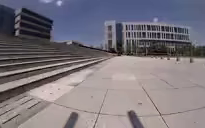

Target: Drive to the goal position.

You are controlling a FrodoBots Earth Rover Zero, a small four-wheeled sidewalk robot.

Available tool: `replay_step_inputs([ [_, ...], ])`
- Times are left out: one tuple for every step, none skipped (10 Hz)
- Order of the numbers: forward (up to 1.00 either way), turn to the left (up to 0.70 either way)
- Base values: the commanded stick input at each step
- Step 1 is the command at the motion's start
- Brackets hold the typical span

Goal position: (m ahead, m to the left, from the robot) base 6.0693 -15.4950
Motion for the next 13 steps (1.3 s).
replay_step_inputs([
  [0.70,0.00],
  [0.70,-0.10],
  [0.70,-0.24],
  [0.70,-0.21],
  [0.70,0.00],
  [0.70,-0.04],
  [0.70,-0.29],
  [0.70,-0.29],
  [0.70,-0.15],
  [0.70,0.00],
  [0.70,0.00],
  [0.70,0.00],
  [0.70,0.00],
])
